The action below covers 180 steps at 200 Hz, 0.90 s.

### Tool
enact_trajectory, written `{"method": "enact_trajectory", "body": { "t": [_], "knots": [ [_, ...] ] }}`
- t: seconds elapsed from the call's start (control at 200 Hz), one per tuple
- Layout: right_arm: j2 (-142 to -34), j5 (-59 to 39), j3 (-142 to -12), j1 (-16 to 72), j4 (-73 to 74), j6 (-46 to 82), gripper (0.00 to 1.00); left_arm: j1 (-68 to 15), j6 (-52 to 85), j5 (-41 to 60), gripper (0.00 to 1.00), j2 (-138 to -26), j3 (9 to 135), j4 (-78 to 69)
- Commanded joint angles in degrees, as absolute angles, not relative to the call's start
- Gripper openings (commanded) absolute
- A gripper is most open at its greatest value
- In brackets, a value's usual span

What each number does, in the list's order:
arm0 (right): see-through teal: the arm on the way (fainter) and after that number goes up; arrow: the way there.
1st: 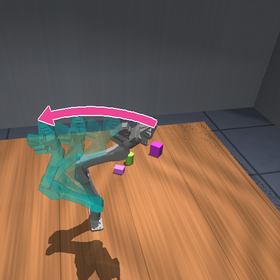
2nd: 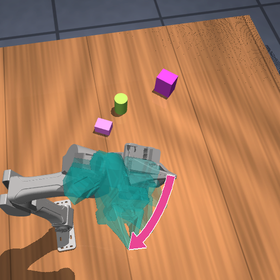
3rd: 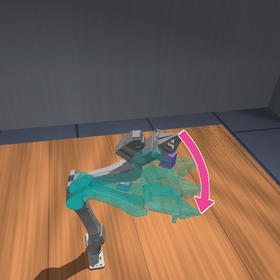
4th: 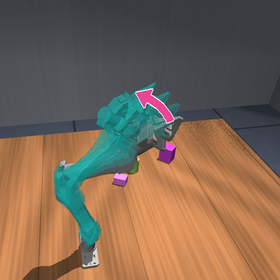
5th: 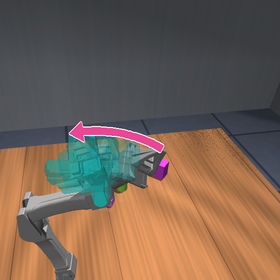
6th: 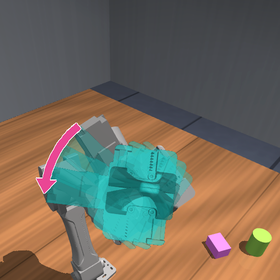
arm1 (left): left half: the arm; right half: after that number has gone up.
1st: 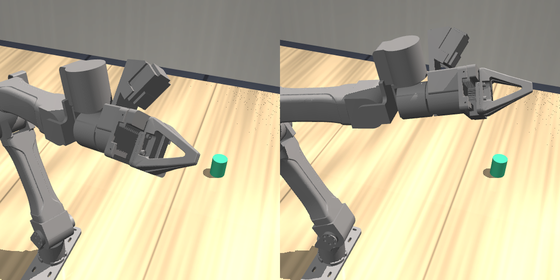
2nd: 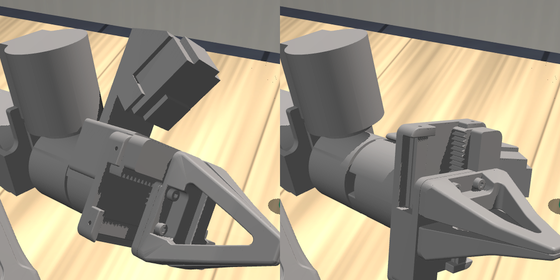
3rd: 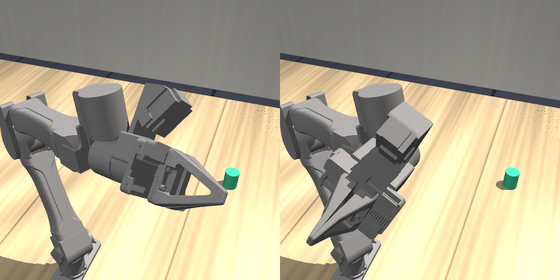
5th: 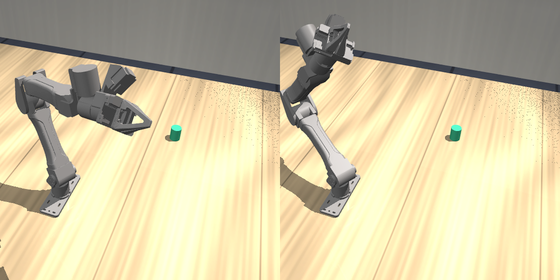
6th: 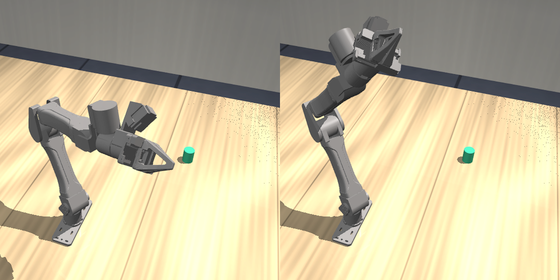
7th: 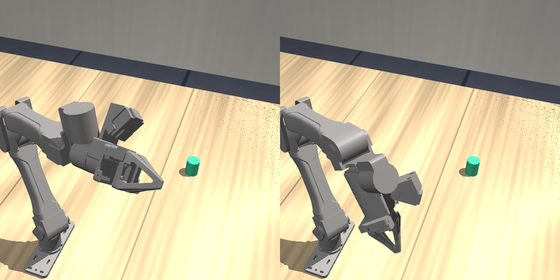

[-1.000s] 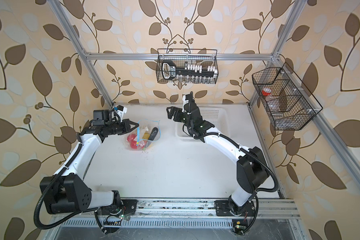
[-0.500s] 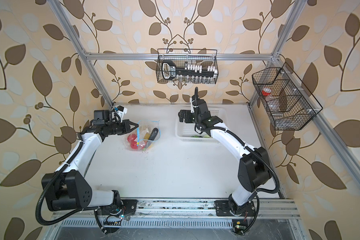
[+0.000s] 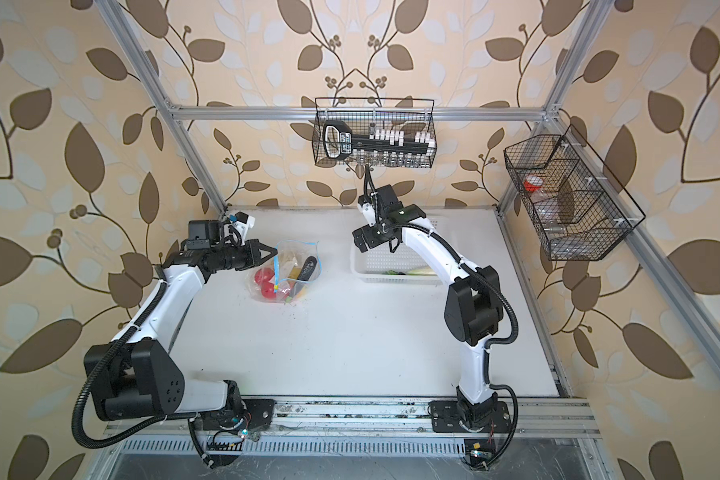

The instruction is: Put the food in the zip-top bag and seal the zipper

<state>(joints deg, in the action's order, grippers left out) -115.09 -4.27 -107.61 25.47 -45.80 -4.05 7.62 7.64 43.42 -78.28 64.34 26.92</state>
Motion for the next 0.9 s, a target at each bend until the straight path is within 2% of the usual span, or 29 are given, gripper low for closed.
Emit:
{"method": "enact_trajectory", "body": {
  "t": [0.0,0.255,0.45,0.895],
  "knots": [
    [-115.7,-1.1,-109.3,24.6,-51.4,-8.2,0.99,8.4,6.4,44.2,0.0,-77.1,64.3,26.8],
    [-114.6,5.3,-103.3,23.3,-49.5,-6.2,0.92,8.5,6.5,44.1,0.0,-76.4,64.2,26.6],
    [-112.5,5.2,-97.0,22.8,-46.8,-6.7,0.87,9.0,6.8,44.3,0.0,-75.8,64.5,26.9],
    [-115.0,0.7,-98.7,20.2,-54.2,-9.4,0.77,9.7,6.9,44.1,0.0,-74.6,64.3,26.6]
  ]
}}
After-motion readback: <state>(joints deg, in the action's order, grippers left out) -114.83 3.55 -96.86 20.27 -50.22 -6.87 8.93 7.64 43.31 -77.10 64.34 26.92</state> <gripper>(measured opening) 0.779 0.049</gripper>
